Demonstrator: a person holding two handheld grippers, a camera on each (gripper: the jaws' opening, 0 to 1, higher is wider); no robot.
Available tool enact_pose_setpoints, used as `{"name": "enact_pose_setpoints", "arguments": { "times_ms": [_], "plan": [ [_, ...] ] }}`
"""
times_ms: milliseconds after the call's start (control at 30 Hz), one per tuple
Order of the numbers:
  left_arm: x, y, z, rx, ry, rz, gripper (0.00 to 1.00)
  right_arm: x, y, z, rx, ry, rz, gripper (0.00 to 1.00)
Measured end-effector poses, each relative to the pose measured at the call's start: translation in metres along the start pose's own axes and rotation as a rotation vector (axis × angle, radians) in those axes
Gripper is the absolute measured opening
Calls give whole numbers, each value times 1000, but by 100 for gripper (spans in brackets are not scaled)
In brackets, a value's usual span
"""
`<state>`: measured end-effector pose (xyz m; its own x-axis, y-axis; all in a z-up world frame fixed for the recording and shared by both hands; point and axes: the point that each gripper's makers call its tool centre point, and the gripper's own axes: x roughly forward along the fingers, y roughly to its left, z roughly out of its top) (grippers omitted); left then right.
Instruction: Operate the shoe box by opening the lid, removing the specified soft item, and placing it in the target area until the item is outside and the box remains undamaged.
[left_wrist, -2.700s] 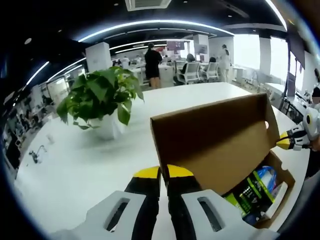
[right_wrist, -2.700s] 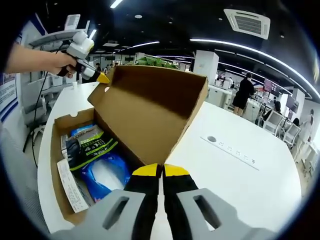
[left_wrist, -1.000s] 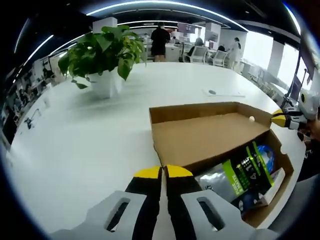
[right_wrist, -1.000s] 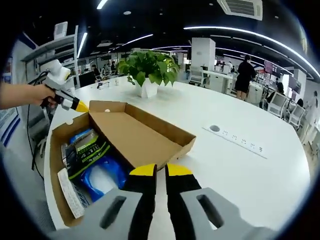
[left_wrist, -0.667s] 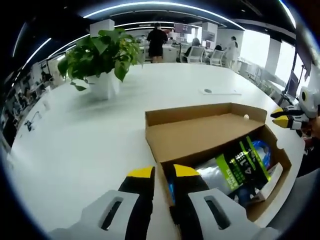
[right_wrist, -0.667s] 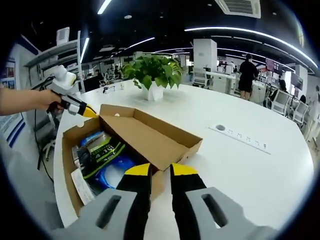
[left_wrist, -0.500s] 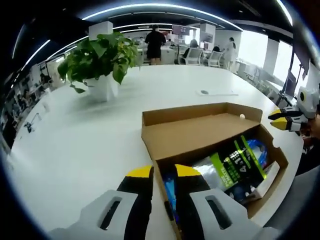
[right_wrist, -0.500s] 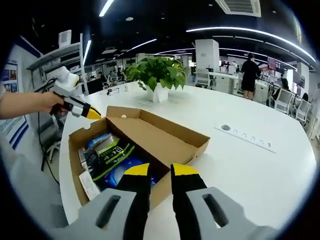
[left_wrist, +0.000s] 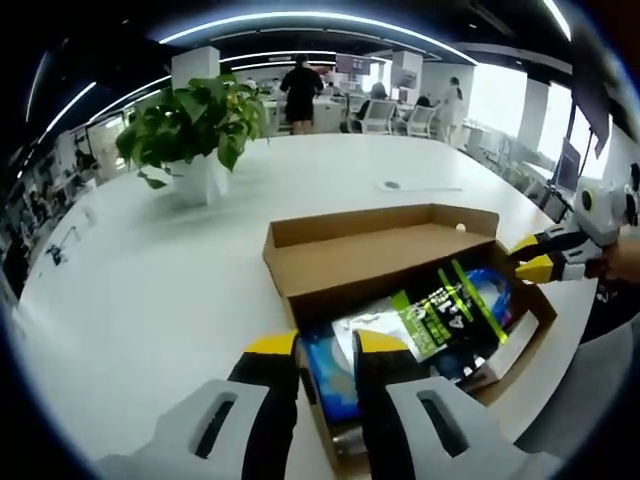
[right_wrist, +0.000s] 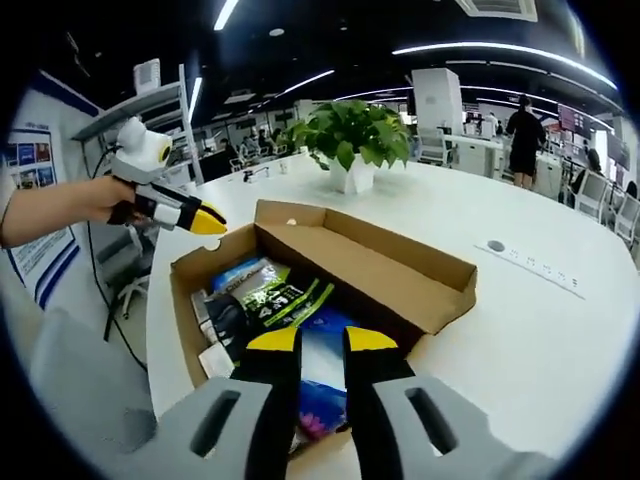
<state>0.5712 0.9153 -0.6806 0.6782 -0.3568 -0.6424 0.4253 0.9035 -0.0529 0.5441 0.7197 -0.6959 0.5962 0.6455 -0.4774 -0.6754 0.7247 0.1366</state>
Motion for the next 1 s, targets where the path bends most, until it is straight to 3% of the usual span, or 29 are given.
{"name": "enact_pose_setpoints", "arguments": {
  "times_ms": [333, 767, 1000],
  "plan": [
    [-11, -11, -5, 5, -5, -18, 21, 21, 20, -8, 42, 46, 67, 14],
    [-20, -19, -8, 5, -15, -32, 22, 47, 25, -24, 105, 139, 69, 15],
    [-21, -22, -12, 5, -9, -38, 22, 53, 28, -23, 107, 127, 67, 8]
  ]
}}
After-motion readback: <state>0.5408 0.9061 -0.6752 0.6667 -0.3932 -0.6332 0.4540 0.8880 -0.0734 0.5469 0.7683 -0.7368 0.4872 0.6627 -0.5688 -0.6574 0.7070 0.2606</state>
